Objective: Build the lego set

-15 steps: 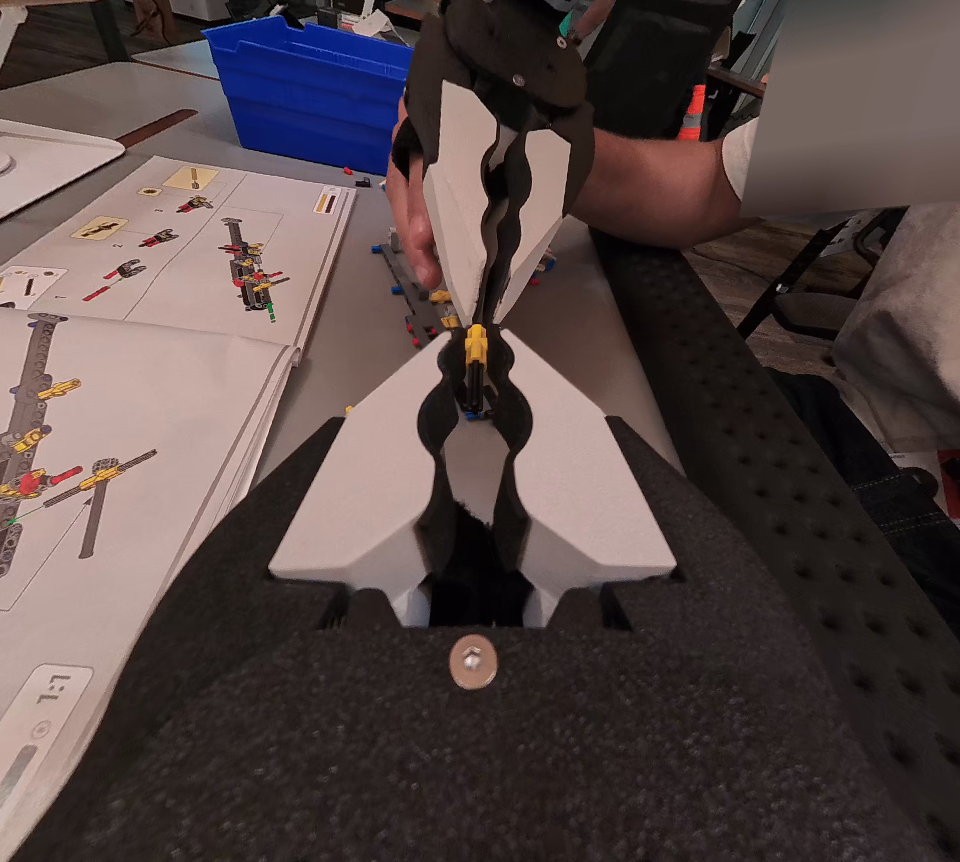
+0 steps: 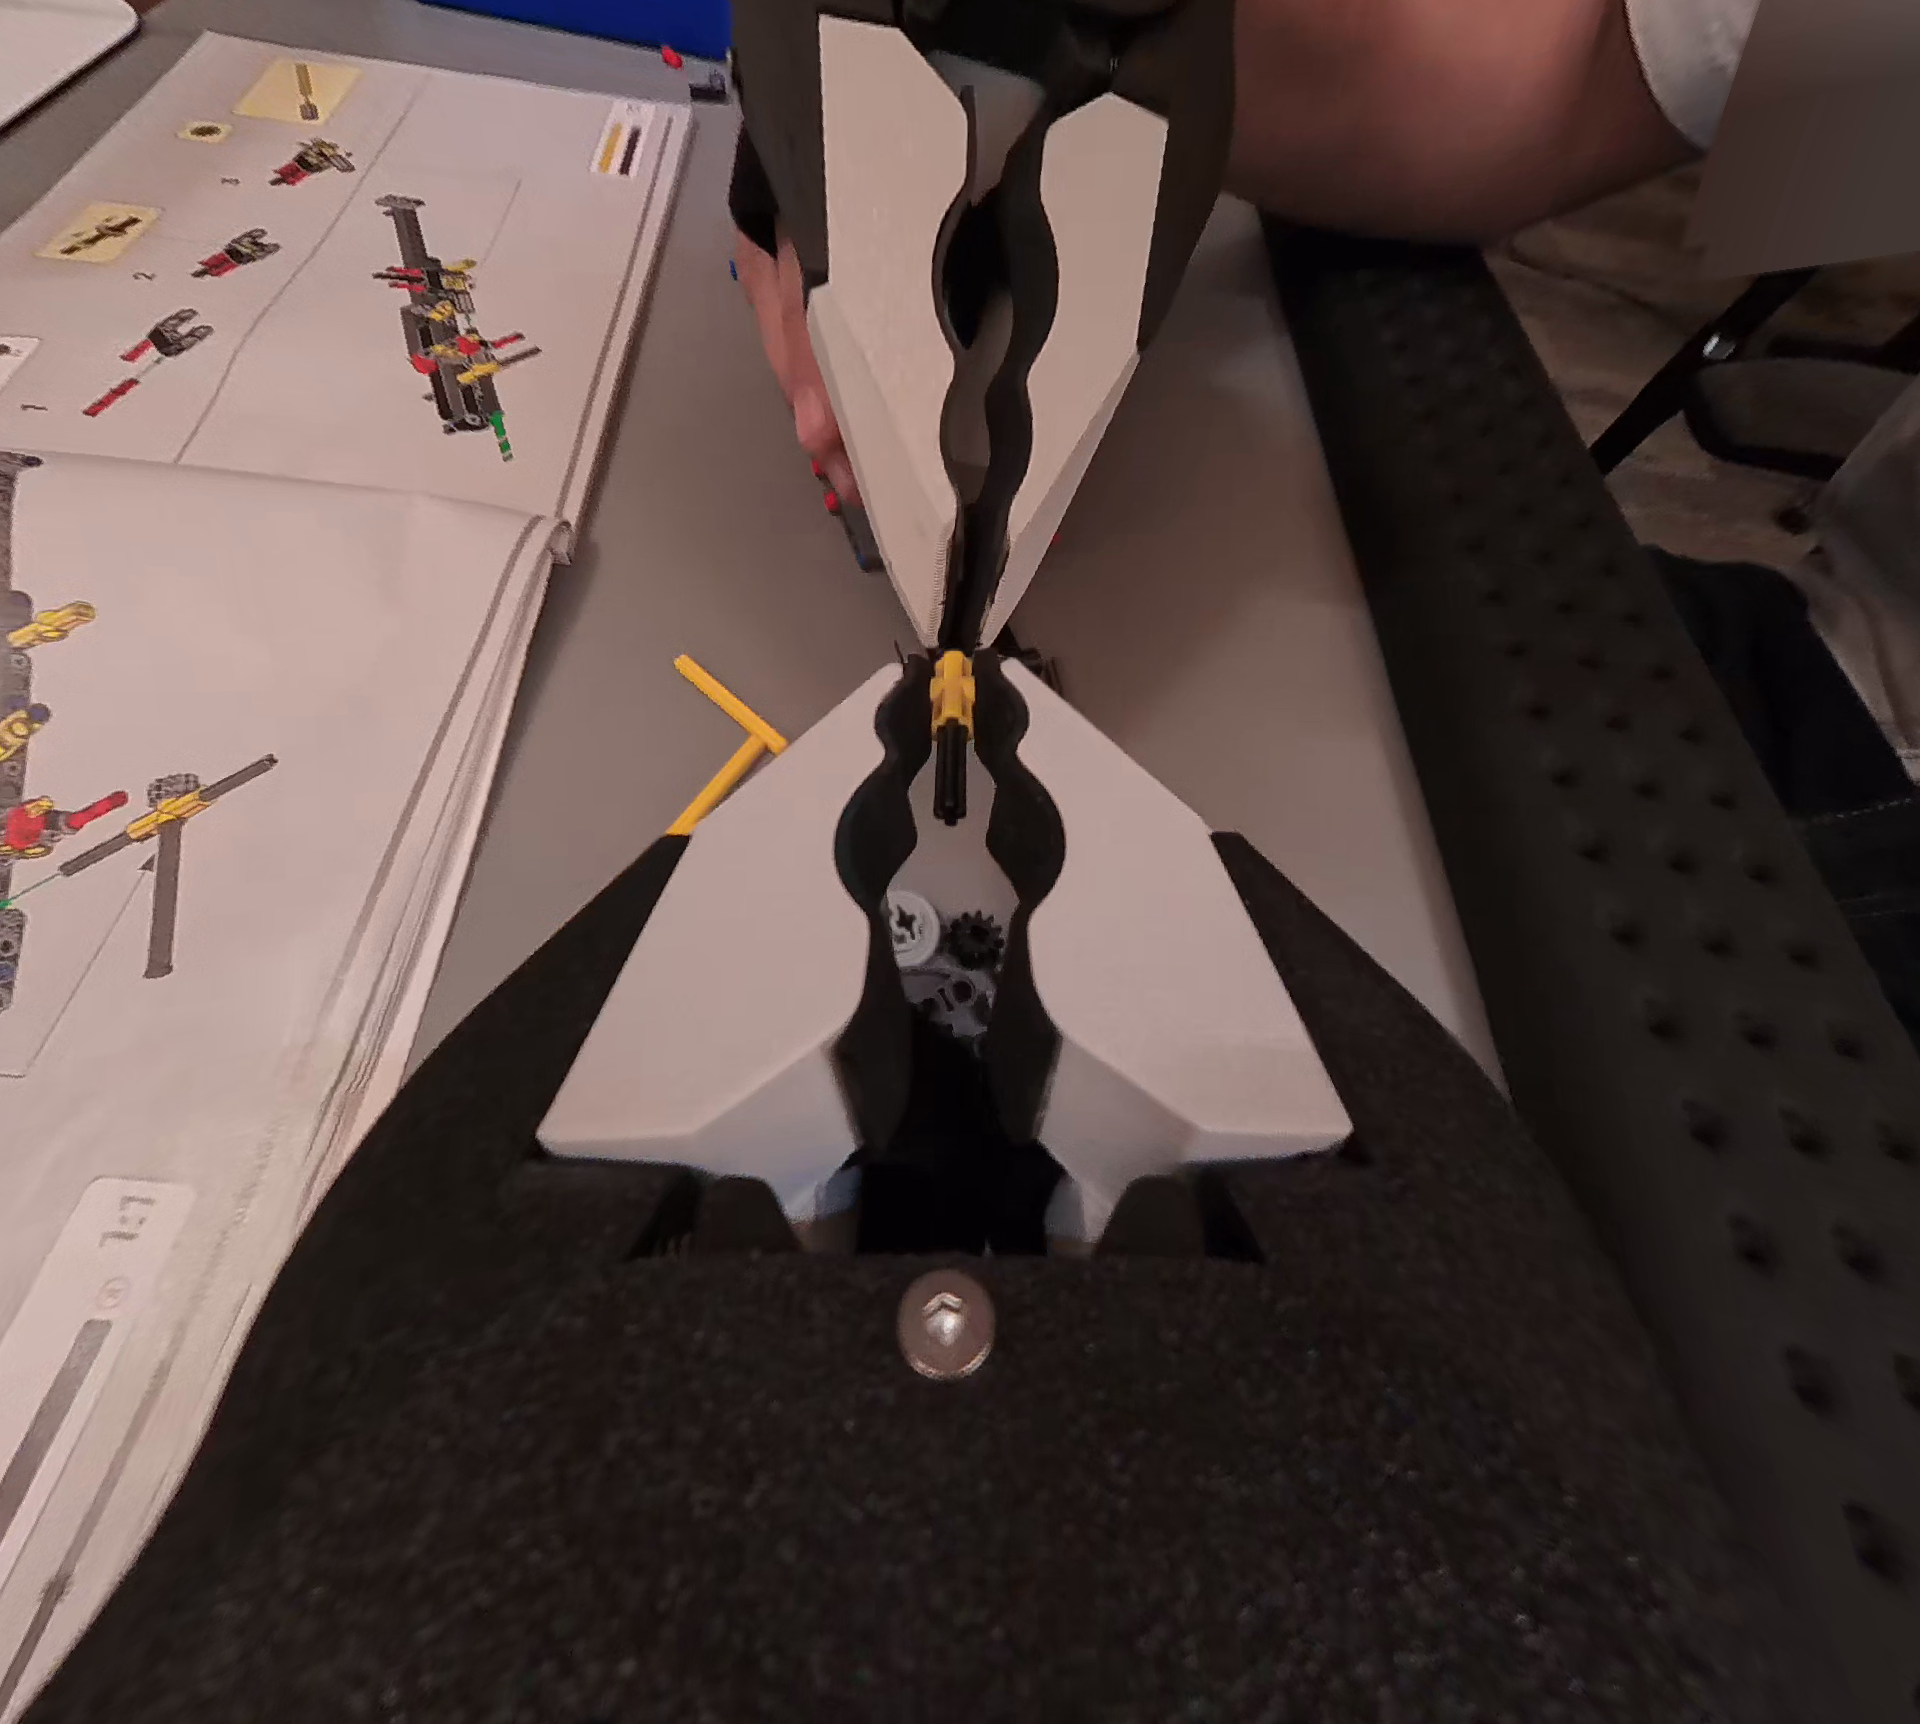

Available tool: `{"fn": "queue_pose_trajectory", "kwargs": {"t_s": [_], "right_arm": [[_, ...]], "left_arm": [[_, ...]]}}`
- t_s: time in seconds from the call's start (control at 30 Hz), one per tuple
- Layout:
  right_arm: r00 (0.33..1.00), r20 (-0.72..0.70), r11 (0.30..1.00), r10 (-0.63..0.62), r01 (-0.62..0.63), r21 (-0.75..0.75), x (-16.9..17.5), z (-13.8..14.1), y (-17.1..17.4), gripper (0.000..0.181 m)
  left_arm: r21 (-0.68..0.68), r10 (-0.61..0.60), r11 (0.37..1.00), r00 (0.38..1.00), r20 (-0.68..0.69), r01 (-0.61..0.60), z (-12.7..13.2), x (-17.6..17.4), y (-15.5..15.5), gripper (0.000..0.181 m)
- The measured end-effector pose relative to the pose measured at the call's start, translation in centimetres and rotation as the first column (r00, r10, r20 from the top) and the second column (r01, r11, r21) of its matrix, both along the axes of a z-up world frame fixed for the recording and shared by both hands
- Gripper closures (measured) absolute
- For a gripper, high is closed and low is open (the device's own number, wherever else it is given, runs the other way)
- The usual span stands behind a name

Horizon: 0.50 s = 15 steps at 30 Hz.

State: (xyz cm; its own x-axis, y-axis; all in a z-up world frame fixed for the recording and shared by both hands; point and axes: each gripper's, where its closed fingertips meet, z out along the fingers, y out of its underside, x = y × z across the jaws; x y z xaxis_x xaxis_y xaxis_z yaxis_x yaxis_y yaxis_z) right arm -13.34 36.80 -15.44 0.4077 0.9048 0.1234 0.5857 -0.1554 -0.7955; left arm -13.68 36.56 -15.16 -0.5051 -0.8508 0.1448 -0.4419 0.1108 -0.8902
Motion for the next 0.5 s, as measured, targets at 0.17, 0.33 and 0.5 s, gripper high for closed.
{"fn": "queue_pose_trajectory", "kwargs": {"t_s": [0.17,0.33,0.5], "right_arm": [[0.995,-0.097,1.000,-0.017,0.017,0.002,0.1,2.0,-0.1,0.180],[0.989,-0.148,1.000,-0.027,0.026,-0.010,-1.6,5.4,-3.9,0.180],[0.994,-0.095,0.997,-0.048,0.042,-0.058,-4.4,4.7,-11.4,0.179]], "left_arm": [[-0.097,0.035,0.995,0.996,0.078,-0.028,2.1,0.3,0.0,0.175],[-0.148,0.041,0.989,0.985,0.171,-0.016,5.7,-0.8,-3.6,0.175],[-0.107,0.023,0.994,0.993,0.116,-0.010,5.6,-3.3,-10.8,0.175]]}}
